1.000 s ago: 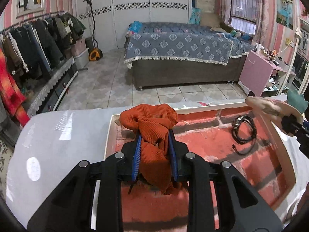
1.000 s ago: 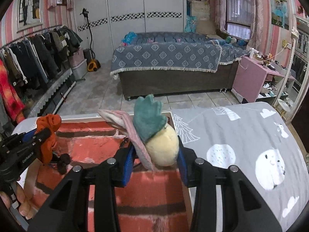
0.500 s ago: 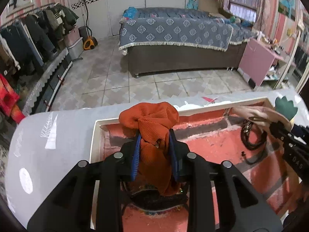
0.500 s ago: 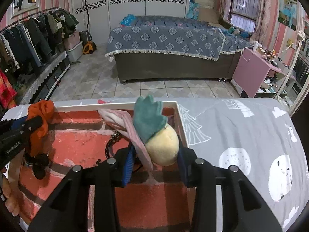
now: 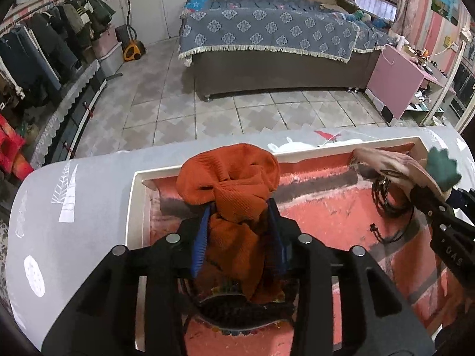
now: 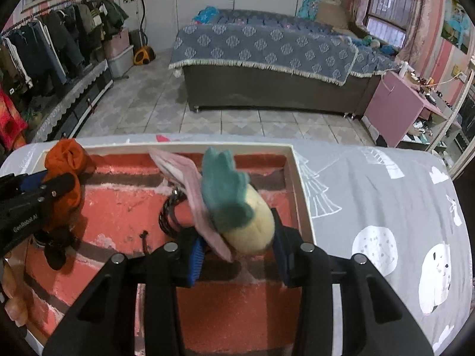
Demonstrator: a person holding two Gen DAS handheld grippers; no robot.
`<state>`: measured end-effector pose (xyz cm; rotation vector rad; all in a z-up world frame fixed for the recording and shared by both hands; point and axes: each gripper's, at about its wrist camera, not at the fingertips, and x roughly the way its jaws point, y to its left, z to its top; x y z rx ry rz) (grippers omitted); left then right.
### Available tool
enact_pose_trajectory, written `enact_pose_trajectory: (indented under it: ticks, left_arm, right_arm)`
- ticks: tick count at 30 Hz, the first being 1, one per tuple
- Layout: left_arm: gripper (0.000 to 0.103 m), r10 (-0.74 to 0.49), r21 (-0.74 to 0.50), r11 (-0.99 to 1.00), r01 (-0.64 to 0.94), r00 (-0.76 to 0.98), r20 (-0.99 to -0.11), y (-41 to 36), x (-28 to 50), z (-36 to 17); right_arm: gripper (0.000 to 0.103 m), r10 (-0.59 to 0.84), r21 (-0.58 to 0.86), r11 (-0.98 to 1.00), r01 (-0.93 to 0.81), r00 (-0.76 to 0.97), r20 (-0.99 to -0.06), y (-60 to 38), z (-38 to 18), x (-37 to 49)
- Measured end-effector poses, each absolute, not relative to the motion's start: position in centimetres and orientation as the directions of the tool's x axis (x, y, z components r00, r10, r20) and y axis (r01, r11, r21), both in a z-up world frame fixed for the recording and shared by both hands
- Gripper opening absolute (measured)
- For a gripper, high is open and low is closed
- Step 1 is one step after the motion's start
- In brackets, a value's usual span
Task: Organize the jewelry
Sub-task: 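Open the left tool releasing the scrunchie while the right tool releases the pineapple clip, then withdraw both tools from the tray, moving the right tool toward the white-band watch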
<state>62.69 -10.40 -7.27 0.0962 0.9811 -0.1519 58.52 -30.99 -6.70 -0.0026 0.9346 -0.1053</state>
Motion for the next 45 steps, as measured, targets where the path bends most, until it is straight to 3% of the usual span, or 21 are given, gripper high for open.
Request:
enact_pose_trajectory:
  ticks: [7,11,13,16,18,22,42,45]
  left_arm:
    - [0.042,-0.086,0.01,0.984,0.176,0.529,-0.844,-10.4,62.6,-7.4]
    - [0.067,-0.055,0.053,0.982,0.18,0.546,-0.836,-10.6,61.9,-6.8]
    - [0.069,-0.062,0.051,0.981,0.187,0.552,-0.832,-10.6,61.3,-6.3]
    - [0.081,-0.075,0.045,0.979,0.197,0.56,-0.825,-10.4,60.1,-5.4]
    - [0.091,-0.076,0.053,0.978,0.203,0.577,-0.813,-10.1,59.2,-4.7]
    - [0.094,-0.088,0.056,0.975,0.214,0.607,-0.79,-9.6,56.7,-3.4]
    - [0.098,-0.049,0.11,0.982,0.153,0.77,-0.636,-6.2,40.5,2.7]
    - [0.098,-0.06,0.095,0.984,0.153,0.776,-0.628,-6.1,38.5,3.2]
  right_arm:
    - [0.044,-0.061,-0.033,0.998,0.06,0.563,-0.824,-31.3,-7.0,58.5]
    - [0.056,-0.056,-0.036,0.998,0.048,0.55,-0.834,-31.1,-6.2,57.9]
    - [0.061,-0.05,-0.038,0.999,0.033,0.558,-0.829,-30.8,-5.5,57.3]
    - [0.071,-0.059,-0.068,0.998,0.006,0.572,-0.818,-30.4,-4.5,56.1]
    - [0.071,-0.066,-0.09,0.996,-0.01,0.593,-0.803,-30.0,-3.9,55.2]
    - [0.082,-0.06,-0.089,0.996,-0.012,0.647,-0.76,-30.0,-2.7,52.8]
    - [0.083,-0.077,-0.011,0.996,0.088,0.795,-0.602,-34.1,3.1,38.2]
    - [0.091,-0.09,-0.004,0.994,0.11,0.801,-0.592,-35.1,3.3,36.3]
